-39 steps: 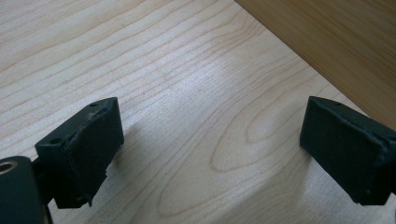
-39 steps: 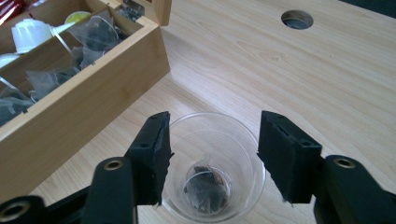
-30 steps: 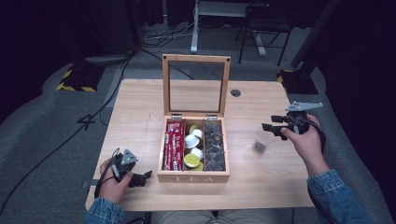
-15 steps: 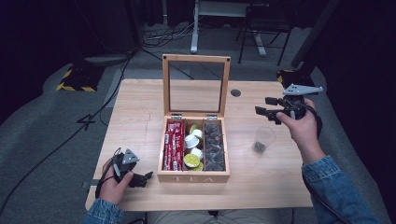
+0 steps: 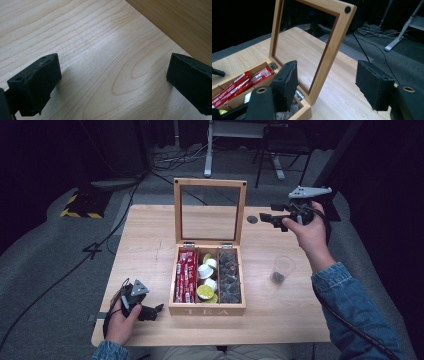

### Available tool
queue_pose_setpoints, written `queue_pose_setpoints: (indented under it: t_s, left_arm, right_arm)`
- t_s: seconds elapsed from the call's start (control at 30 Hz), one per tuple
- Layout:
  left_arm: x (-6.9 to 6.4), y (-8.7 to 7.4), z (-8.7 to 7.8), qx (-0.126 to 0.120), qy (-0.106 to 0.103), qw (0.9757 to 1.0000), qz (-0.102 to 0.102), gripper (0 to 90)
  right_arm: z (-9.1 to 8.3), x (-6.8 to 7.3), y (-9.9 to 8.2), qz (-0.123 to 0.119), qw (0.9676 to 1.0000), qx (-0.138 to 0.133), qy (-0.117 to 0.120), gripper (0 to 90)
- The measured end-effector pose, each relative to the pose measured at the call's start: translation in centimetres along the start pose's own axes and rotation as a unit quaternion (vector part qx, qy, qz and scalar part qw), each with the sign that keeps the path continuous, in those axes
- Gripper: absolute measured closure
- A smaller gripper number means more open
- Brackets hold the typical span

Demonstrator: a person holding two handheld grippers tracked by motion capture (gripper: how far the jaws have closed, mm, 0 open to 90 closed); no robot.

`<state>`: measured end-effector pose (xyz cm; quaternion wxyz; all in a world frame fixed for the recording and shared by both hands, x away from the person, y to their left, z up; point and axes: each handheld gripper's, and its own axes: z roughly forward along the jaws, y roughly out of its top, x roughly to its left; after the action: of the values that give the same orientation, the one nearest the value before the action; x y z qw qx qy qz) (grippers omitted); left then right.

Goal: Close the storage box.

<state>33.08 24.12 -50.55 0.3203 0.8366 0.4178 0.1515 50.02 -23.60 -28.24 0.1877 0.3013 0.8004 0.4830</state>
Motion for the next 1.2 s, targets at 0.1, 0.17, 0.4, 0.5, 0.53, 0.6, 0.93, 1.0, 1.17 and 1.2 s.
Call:
queue_pose_setpoints:
  t_s: [0.1, 0.17, 0.4, 0.5, 0.53, 0.6, 0.93, 1.0, 1.17, 1.2]
  left_arm:
    - [0.0, 0.0, 0.0, 0.0, 0.0, 1.0, 0.0, 0.0]
    - [0.0, 0.0, 0.0, 0.0, 0.0, 1.0, 0.0, 0.0]
    - [0.0, 0.0, 0.0, 0.001, 0.0, 1.0, 0.0, 0.0]
    - [0.0, 0.0, 0.0, -0.001, 0.001, 1.0, -0.001, 0.0]
    - [0.0, 0.0, 0.0, 0.0, 0.0, 1.0, -0.001, 0.0]
    - [0.0, 0.0, 0.0, 0.0, -0.001, 1.0, -0.002, 0.0]
    - [0.0, 0.0, 0.0, -0.001, 0.001, 1.0, -0.002, 0.0]
    - [0.0, 0.0, 0.0, -0.001, 0.0, 1.0, -0.003, 0.0]
    - [0.0, 0.0, 0.0, 0.0, -0.001, 1.0, -0.003, 0.0]
    - [0.0, 0.0, 0.0, -0.001, 0.0, 1.0, -0.001, 0.0]
  right_arm:
    - [1.2, -0.3, 1.2, 0.005, 1.0, -0.004, 0.005, 34.7]
    - [1.5, -0.3, 1.4, 0.007, 0.9999, -0.005, 0.007, 34.7]
    - [5.1, -1.0, 3.6, -0.017, 0.9997, -0.018, -0.009, 30.9]
    - [6.2, -1.6, 3.9, 0.011, 0.9994, -0.024, -0.02, 32.3]
    - [6.2, -1.6, 3.9, 0.011, 0.9994, -0.024, -0.02, 32.3]
    - [6.7, -2.0, 4.1, 0.014, 0.9996, -0.018, -0.016, 34.5]
    - [9.7, -2.8, 3.9, 0.029, 0.9995, 0.01, 0.004, 46.2]
    - [10.1, -2.8, 3.9, 0.032, 0.9994, 0.012, 0.006, 48.3]
    - [11.0, -2.8, 3.9, 0.04, 0.999, 0.015, 0.007, 52.8]
    - [11.1, -2.8, 4.0, 0.038, 0.9991, 0.018, 0.003, 53.0]
